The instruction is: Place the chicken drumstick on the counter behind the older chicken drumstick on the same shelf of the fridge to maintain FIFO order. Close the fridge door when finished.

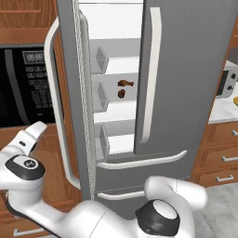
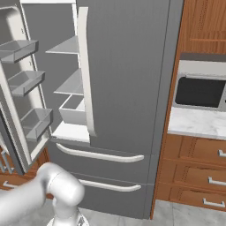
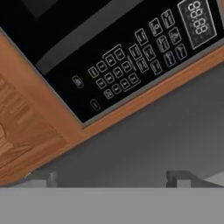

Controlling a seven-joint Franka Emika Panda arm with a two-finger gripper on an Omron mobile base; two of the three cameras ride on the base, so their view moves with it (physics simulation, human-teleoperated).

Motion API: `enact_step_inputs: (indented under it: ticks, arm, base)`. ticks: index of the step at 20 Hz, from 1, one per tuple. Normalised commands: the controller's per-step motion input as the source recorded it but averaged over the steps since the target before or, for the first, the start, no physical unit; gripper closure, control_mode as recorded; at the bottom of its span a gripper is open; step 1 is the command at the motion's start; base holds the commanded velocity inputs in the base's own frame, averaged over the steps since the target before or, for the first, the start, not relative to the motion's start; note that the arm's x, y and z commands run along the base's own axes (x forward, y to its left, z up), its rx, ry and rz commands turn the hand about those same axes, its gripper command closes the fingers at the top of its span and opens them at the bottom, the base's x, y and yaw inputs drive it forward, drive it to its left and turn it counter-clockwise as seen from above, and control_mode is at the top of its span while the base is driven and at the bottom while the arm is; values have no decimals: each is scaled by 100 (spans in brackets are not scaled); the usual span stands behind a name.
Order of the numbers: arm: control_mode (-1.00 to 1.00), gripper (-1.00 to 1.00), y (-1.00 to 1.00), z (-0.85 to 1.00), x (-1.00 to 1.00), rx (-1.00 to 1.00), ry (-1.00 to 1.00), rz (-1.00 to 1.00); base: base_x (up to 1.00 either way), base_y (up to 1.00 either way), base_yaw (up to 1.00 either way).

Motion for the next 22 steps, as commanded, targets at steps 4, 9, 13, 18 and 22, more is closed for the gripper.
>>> enact_step_inputs:
  ticks: [4, 9, 13, 18, 22]
  arm:
    - [-100, -100, -19, -11, 20, -9, 0, -23]
    - [-100, -100, -36, -8, 26, -7, 0, -20]
    - [-100, -100, -58, -1, 12, -4, 0, -13]
    - [-100, -100, -80, 0, 0, 0, 0, -7]
    - [-100, -100, -87, 0, 0, 0, 0, -5]
  base:
    - [0, 0, 0]
    - [0, 0, 0]
    - [0, 0, 0]
    - [0, 0, 0]
    - [0, 0, 0]
